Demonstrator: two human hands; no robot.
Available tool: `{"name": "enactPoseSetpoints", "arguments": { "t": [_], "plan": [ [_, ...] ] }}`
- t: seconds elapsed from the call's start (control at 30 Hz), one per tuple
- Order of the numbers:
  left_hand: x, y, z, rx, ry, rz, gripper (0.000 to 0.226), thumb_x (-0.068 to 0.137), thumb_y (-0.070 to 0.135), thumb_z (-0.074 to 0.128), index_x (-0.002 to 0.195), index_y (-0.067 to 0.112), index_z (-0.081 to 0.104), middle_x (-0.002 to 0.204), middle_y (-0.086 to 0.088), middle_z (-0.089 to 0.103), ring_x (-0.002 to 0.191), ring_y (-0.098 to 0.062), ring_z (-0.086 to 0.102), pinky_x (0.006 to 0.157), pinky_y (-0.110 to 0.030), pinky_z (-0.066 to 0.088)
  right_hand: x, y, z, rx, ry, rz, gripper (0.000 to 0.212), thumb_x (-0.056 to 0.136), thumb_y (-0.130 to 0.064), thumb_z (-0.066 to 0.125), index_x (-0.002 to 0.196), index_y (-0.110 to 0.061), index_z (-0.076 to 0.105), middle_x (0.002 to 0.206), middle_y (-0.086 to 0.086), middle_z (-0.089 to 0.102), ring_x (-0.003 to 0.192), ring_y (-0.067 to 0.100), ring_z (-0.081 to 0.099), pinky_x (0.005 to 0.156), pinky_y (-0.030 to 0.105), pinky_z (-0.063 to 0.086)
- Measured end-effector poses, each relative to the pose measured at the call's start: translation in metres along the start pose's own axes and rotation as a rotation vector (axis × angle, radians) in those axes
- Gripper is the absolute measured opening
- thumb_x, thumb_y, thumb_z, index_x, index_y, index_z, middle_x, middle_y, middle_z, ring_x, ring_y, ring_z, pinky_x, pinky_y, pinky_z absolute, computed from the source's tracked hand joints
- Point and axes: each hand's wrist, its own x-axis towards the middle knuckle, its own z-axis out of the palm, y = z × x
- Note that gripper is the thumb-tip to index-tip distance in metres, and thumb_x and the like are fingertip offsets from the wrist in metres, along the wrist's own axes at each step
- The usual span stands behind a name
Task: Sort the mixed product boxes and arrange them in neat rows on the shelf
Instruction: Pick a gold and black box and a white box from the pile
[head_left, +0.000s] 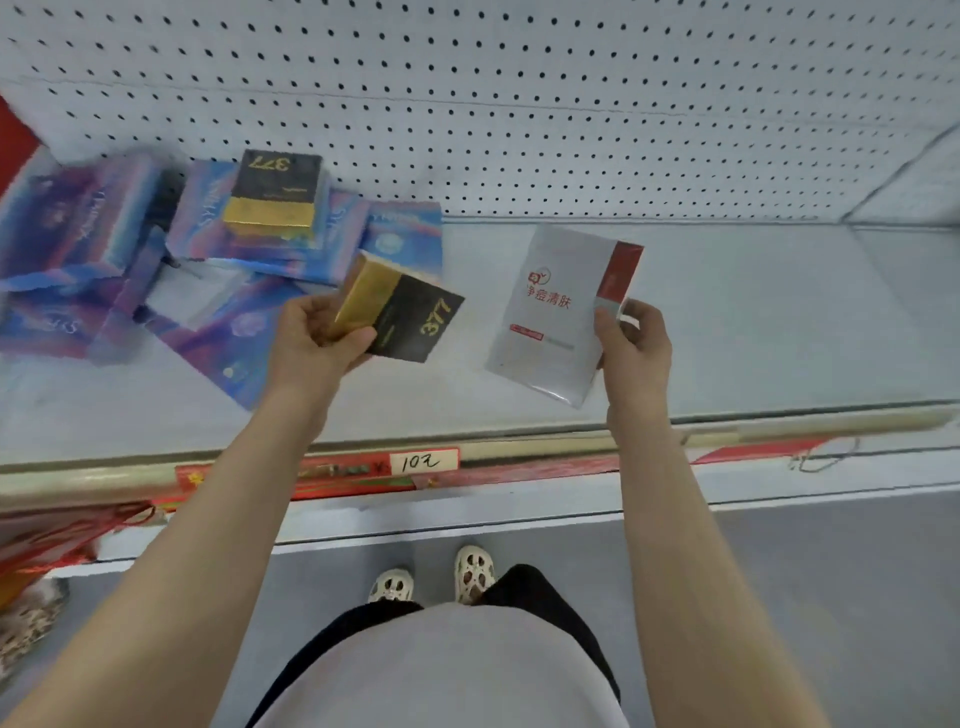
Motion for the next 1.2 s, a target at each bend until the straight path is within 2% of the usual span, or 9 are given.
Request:
{"name": "enactPoseSetpoints", "arguments": {
  "t": [0.13, 0.23, 0.33, 0.4, 0.57, 0.7, 0.83, 1.03, 1.2],
  "plan": [
    [0.001, 0.001, 0.015, -0.049, -0.188, -0.086, 0.027, 0.086, 0.002, 0.067, 0.105, 0.017, 0.056, 0.097, 0.007, 0.068, 0.09, -0.009, 0.066, 0.082, -0.032, 0.055, -0.046, 0.0, -0.034, 0.048, 0.224, 0.039, 0.022, 0.095, -0.028, 0.06, 0.115, -0.021, 0.054, 0.084, -0.001, 0.066, 0.072, 0.008, 0.062, 0.064, 0.024, 0.049],
    [-0.012, 0.0, 0.035, -0.056, -0.342, -0.123, 0.015, 0.088, 0.007, 0.066, 0.091, 0.021, 0.061, 0.08, 0.014, 0.071, 0.072, 0.0, 0.066, 0.071, -0.029, 0.051, -0.081, 0.009, -0.058, 0.087, 0.372, 0.065, 0.014, 0.094, -0.027, 0.061, 0.107, -0.023, 0.057, 0.082, 0.001, 0.065, 0.07, 0.008, 0.061, 0.063, 0.025, 0.048],
    [-0.028, -0.004, 0.055, -0.067, -0.474, -0.16, 0.011, 0.092, 0.009, 0.061, 0.091, 0.02, 0.063, 0.082, 0.012, 0.072, 0.074, -0.002, 0.067, 0.066, -0.027, 0.052, -0.111, 0.022, -0.082, 0.11, 0.461, 0.084, 0.009, 0.092, -0.027, 0.063, 0.1, -0.026, 0.059, 0.084, 0.002, 0.066, 0.075, 0.014, 0.064, 0.067, 0.031, 0.05],
    [-0.042, -0.008, 0.074, -0.043, -0.567, -0.2, 0.011, 0.093, 0.01, 0.06, 0.095, 0.019, 0.066, 0.089, 0.007, 0.073, 0.079, -0.008, 0.068, 0.073, -0.031, 0.054, -0.128, 0.03, -0.101, 0.13, 0.543, 0.113, 0.01, 0.091, -0.028, 0.064, 0.101, -0.025, 0.06, 0.086, 0.003, 0.067, 0.078, 0.016, 0.065, 0.068, 0.035, 0.052],
    [-0.084, -0.02, 0.13, 0.007, -0.705, -0.316, 0.015, 0.093, 0.009, 0.061, 0.107, 0.013, 0.065, 0.095, -0.001, 0.072, 0.076, -0.011, 0.07, 0.063, -0.027, 0.056, -0.154, 0.049, -0.159, 0.139, 0.728, 0.152, 0.013, 0.092, -0.025, 0.064, 0.103, -0.022, 0.061, 0.087, 0.002, 0.064, 0.076, 0.013, 0.06, 0.066, 0.028, 0.048],
    [-0.129, -0.032, 0.189, 0.058, -0.808, -0.324, 0.013, 0.092, 0.006, 0.061, 0.102, 0.013, 0.065, 0.083, 0.001, 0.073, 0.068, -0.011, 0.07, 0.059, -0.024, 0.055, -0.163, 0.066, -0.217, 0.15, 0.828, 0.188, 0.015, 0.089, -0.028, 0.064, 0.102, -0.022, 0.061, 0.087, 0.0, 0.065, 0.078, 0.013, 0.061, 0.07, 0.031, 0.049],
    [-0.186, -0.049, 0.263, 0.089, -0.895, -0.349, 0.014, 0.093, 0.006, 0.059, 0.102, 0.014, 0.064, 0.073, 0.006, 0.073, 0.063, -0.006, 0.069, 0.053, -0.02, 0.053, -0.167, 0.082, -0.296, 0.16, 0.87, 0.203, 0.01, 0.093, -0.022, 0.061, 0.102, -0.019, 0.059, 0.089, 0.004, 0.061, 0.077, 0.012, 0.058, 0.067, 0.025, 0.048],
    [-0.266, -0.084, 0.38, 0.13, -1.006, -0.35, 0.009, 0.092, 0.013, 0.063, 0.093, 0.021, 0.067, 0.082, 0.006, 0.071, 0.071, -0.009, 0.066, 0.072, -0.03, 0.052, -0.171, 0.097, -0.428, 0.118, 0.926, 0.209, 0.009, 0.091, -0.024, 0.062, 0.1, -0.023, 0.059, 0.092, 0.002, 0.066, 0.084, 0.016, 0.062, 0.079, 0.035, 0.051],
    [-0.321, -0.101, 0.465, 0.144, -1.021, -0.343, 0.007, 0.092, 0.015, 0.063, 0.092, 0.021, 0.067, 0.077, 0.008, 0.071, 0.068, -0.007, 0.065, 0.068, -0.028, 0.05, -0.16, 0.107, -0.514, 0.125, 0.973, 0.23, 0.014, 0.089, -0.028, 0.061, 0.101, -0.022, 0.058, 0.095, 0.007, 0.065, 0.086, 0.017, 0.061, 0.09, 0.05, 0.052]
  ]
}}
